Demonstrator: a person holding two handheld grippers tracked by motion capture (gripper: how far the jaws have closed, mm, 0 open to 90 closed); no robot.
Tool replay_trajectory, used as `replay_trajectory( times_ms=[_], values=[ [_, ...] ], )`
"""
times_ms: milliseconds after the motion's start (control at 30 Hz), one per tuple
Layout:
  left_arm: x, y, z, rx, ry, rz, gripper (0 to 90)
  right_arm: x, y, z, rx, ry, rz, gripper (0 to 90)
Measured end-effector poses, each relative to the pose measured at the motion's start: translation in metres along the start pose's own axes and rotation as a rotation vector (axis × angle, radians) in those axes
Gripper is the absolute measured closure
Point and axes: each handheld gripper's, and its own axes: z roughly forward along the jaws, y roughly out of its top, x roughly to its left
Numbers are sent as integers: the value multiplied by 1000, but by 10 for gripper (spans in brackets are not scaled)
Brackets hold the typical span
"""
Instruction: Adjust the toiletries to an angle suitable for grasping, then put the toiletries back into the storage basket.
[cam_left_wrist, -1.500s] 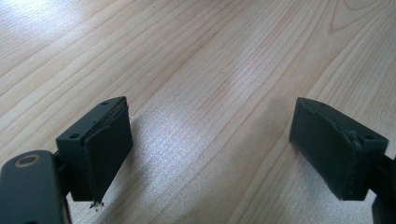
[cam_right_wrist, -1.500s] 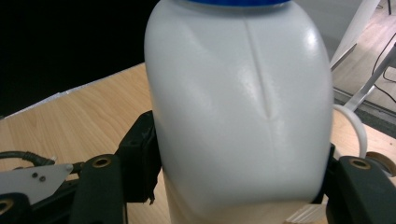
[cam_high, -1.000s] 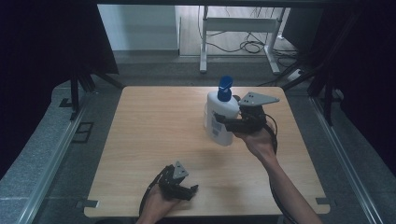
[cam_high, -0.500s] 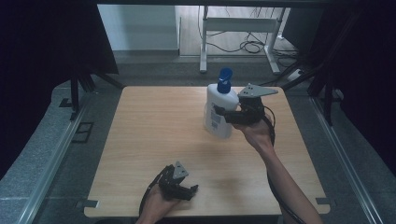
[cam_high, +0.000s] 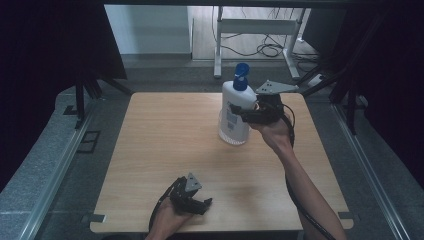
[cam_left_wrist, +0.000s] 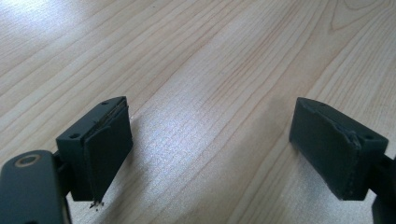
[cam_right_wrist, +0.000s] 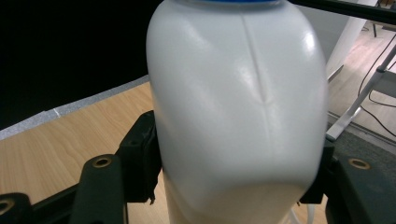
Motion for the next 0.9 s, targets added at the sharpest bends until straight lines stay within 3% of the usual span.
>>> replay_trajectory(
  times_ms=[900],
  values=[
    [0,0,0,-2,1,-6,125,-24,7,12,-13,-50,8,376]
  ],
)
